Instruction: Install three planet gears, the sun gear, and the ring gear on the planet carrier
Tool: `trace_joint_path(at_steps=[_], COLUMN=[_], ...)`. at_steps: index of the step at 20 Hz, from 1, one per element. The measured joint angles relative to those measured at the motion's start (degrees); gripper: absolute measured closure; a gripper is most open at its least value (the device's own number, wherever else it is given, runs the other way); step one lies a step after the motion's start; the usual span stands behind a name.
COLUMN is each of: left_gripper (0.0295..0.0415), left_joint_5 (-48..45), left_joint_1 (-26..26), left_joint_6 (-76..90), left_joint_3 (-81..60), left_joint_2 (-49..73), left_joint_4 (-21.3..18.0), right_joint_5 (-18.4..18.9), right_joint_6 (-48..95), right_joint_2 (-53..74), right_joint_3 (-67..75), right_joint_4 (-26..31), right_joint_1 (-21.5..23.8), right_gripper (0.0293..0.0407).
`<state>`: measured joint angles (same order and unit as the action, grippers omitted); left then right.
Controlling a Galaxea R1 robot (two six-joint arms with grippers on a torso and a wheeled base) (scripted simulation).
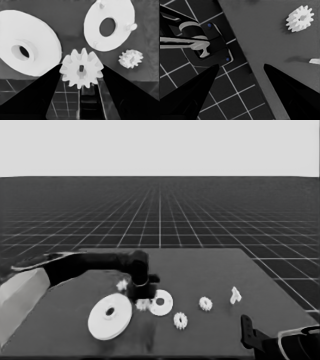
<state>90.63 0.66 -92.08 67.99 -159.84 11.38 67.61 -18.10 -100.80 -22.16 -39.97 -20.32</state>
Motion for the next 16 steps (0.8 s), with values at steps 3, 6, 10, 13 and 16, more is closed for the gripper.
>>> trace_joint_path(at_steps=[3,6,10,13,16], left_gripper=[0.0398,0.0398,0.0398,0.0398,0.0398], left_joint_5=[-0.70,-0.87,-2.32,-2.65,-2.71], left_joint_1=[0.00,0.03,8.81,9.62,9.78], left_joint_6=[2.82,3.64,7.28,7.80,7.90], left_joint_3=[9.25,11.41,16.57,17.37,17.53], left_joint_2=[-7.00,-8.33,-9.48,-9.67,-9.70], left_joint_4=[-0.40,-0.48,8.12,8.97,9.15], right_joint_5=[0.00,0.00,0.00,0.00,0.00], right_joint_6=[0.00,0.00,0.00,0.00,0.00], right_joint_2=[0.00,0.00,0.00,0.00,0.00], right_joint_3=[0.00,0.00,0.00,0.00,0.00], right_joint_4=[0.00,0.00,0.00,0.00,0.00], right_joint_1=[0.00,0.00,0.00,0.00,0.00], right_gripper=[0.0315,0.0315,0.0315,0.0315,0.0315])
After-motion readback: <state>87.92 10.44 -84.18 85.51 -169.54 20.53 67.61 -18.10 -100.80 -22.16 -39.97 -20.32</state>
